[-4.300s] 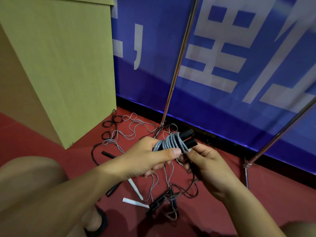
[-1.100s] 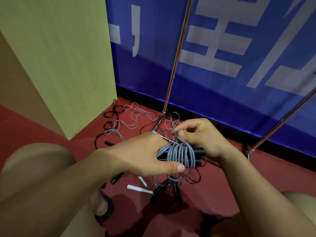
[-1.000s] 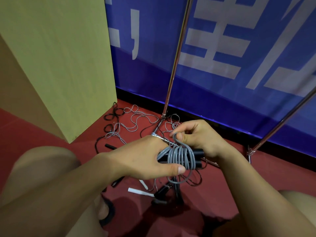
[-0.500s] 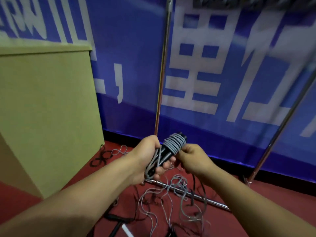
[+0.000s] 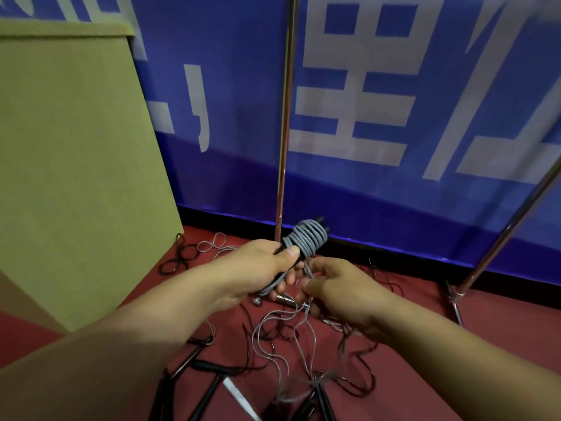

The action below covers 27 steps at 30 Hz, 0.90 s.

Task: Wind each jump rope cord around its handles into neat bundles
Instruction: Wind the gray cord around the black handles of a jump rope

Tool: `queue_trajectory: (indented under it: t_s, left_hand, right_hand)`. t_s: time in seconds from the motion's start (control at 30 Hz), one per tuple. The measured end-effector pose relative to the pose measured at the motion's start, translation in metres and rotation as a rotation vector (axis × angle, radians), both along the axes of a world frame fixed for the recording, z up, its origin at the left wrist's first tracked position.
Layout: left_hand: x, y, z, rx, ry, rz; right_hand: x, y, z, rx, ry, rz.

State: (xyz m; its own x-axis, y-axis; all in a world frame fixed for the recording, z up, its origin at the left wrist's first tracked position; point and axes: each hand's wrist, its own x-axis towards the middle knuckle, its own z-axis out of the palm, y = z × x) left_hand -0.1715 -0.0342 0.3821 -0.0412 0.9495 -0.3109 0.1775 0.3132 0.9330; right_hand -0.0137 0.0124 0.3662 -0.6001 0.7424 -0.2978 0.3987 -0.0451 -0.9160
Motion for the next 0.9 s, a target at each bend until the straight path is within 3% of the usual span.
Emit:
queue_trajectory:
  t_s: [0.13,0.33,0.53,0.9]
  left_hand:
    - [0.0,0.008,-0.003,0.017,0.049,0.01]
    - [0.005,0.017,-0.02,0.075,0.363,0.014]
    - [0.008,0.022,-0.031,0.166,0.609,-0.008]
    - [-0.009,0.019,-0.042,0.108,0.519,0.066]
  right_hand:
    - [0.005,0.0,0.0,-0.026,-0.01,-0.045]
    - [0.015,0.0,-0.001,-0.089,-0.039,-0.037]
    - [0.023,0.001,-0.003,-0.27,0.01,-0.176]
    - [0.032,-0.007,-0.001,-0.245,-0.027,-0.067]
